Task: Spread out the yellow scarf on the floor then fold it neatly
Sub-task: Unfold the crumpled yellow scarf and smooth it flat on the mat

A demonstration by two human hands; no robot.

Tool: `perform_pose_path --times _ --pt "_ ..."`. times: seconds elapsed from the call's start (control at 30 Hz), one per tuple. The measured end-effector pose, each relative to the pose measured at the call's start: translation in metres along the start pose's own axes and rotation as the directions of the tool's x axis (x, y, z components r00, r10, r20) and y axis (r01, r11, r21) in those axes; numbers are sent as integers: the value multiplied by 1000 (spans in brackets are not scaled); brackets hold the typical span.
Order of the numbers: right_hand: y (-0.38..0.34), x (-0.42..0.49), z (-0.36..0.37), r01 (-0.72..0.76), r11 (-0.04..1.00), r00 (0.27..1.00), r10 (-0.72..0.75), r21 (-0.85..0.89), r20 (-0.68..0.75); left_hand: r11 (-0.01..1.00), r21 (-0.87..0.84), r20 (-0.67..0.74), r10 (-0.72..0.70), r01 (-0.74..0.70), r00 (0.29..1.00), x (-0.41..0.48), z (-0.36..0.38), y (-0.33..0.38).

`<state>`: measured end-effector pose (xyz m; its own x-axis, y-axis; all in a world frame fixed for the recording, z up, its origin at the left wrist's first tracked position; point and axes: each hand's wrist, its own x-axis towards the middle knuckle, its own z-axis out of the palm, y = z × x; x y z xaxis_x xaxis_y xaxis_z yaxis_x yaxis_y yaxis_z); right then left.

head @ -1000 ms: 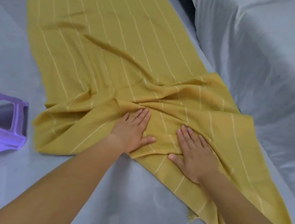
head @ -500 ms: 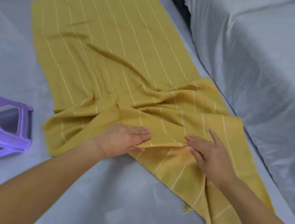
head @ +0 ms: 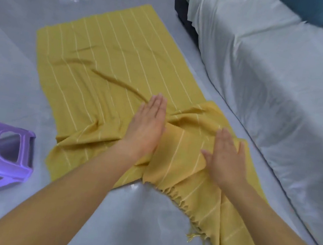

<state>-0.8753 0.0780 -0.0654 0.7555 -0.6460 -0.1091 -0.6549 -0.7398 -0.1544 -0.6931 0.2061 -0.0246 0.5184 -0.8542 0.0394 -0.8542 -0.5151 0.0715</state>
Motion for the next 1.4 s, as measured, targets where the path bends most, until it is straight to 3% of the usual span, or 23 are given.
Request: perform_pose_path --times 0.1,0.2,0.27,0.43,0.6,0.8,1.17,1.3,1.4 --pt "-18 -37 35 166 985 983 -163 -33 78 986 67 46 149 -152 988 -37 39 11" --pt "-19 -72 73 284 959 930 -269 -24 251 987 90 155 118 -133 981 -78 78 3" --pt "-13 -85 92 314 949 910 -292 -30 293 984 113 221 112 -140 969 -97 96 -4" --pt "4 -88 111 287 957 917 -264 -34 298 957 163 319 180 -241 930 -110 117 -17" --pt "2 -89 108 295 956 919 -282 -4 276 931 143 191 308 -337 932 -104 114 -25" --pt "6 -88 90 276 951 909 -305 139 284 839 223 307 424 -497 852 -96 101 -47" --pt "11 -118 13 149 865 944 -269 479 192 863 220 232 406 -455 884 -110 8 -63" --pt "3 -142 -8 154 838 903 -335 523 271 828 186 307 463 -530 831 -160 -10 -77" --pt "-5 -167 -12 262 810 804 -484 524 346 811 192 313 483 -552 818 -222 -11 -78"
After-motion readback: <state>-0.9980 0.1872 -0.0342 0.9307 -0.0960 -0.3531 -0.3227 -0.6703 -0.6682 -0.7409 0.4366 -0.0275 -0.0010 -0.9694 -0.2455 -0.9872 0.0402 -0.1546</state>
